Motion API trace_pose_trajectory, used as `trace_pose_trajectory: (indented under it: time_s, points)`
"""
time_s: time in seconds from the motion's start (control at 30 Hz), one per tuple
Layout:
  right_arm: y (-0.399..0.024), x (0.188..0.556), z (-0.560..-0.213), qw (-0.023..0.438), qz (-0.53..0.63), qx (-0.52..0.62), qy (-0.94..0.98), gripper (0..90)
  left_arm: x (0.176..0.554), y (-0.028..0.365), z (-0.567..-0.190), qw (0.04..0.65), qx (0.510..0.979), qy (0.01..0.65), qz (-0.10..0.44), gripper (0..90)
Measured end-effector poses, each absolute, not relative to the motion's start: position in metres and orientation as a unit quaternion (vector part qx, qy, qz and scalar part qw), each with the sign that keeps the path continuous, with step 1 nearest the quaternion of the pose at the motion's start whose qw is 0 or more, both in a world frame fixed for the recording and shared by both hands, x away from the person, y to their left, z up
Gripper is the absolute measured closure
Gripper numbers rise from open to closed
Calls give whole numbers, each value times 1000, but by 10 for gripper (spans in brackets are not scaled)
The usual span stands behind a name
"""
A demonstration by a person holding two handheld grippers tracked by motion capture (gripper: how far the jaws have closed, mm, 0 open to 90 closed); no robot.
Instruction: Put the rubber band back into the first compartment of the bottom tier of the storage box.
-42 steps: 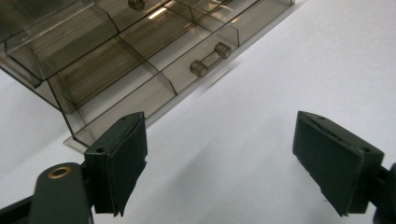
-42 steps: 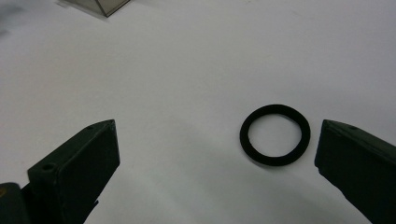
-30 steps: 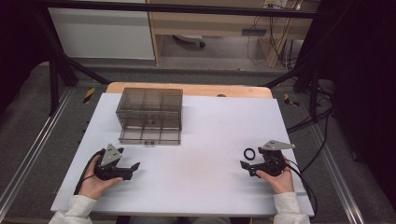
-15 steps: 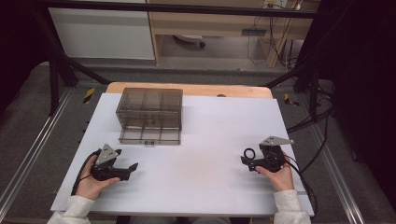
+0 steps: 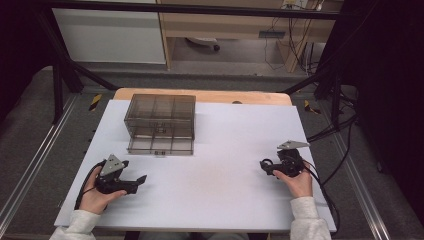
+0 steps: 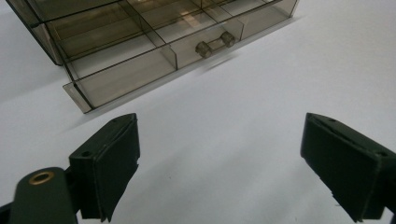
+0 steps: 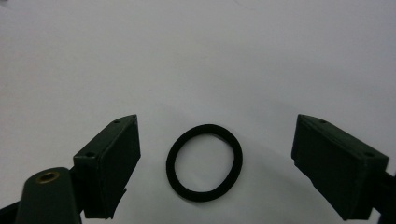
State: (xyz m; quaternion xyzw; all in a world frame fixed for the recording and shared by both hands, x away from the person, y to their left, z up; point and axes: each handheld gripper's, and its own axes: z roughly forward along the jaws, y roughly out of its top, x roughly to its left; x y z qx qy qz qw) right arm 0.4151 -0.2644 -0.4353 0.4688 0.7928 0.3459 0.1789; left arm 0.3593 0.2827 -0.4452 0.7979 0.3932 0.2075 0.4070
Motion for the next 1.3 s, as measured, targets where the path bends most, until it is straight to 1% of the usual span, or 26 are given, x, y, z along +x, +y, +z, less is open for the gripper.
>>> trace_pose_trajectory:
  time_s: [0.13,0.23,0.37,0.67,0.8,1.3]
  points:
    - [-265,418,-437,184,344,477,787,241,359,283,-446,406,798,394,207,117]
    - [-264,419,-439,182,339,478,790,298,359,283,-446,406,798,395,206,117]
    - [-265,422,-442,174,336,485,789,347,360,283,-447,406,798,396,204,117]
    - [-268,422,-443,178,324,487,791,504,360,284,-447,408,797,398,201,117]
    - [-269,422,-443,178,319,490,791,547,359,284,-447,409,797,397,201,117]
    - [-270,420,-443,169,307,501,791,756,359,285,-446,413,794,398,199,116]
